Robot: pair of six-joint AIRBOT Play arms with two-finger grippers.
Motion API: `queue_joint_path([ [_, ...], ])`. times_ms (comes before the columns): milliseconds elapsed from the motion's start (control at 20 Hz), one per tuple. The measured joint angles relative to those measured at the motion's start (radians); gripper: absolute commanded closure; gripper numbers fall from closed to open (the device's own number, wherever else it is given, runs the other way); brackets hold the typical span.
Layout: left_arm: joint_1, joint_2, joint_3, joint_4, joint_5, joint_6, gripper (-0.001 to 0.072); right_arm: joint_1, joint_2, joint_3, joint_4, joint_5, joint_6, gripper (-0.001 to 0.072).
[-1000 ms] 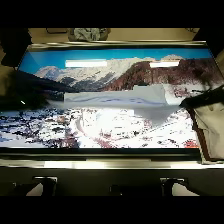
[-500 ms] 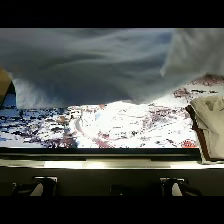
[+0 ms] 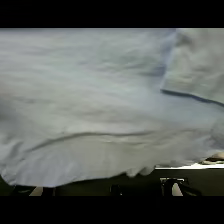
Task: Fold the shirts.
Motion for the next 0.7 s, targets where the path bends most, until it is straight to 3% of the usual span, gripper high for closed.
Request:
queue_joint_path([
  [200, -0.001, -0.192, -0.195, 0.002, -0.031, 0.04, 0.0678, 0.026, -0.302, -0.02, 0.009, 0.257, 0.014, 0.0662],
  [350, -0.001, -0.388, -0.325, 0.016, -0.031, 0.072, 0.0678, 0.097, -0.546, -0.069, -0.017, 0.313, 0.027, 0.0661],
  [700, -0.002, -0.827, -0.322, -0.023, 0.095, 0.095, 0.0678, 0.219, -0.954, -0.105, 0.048, -0.082, 0.096, 0.066],
])
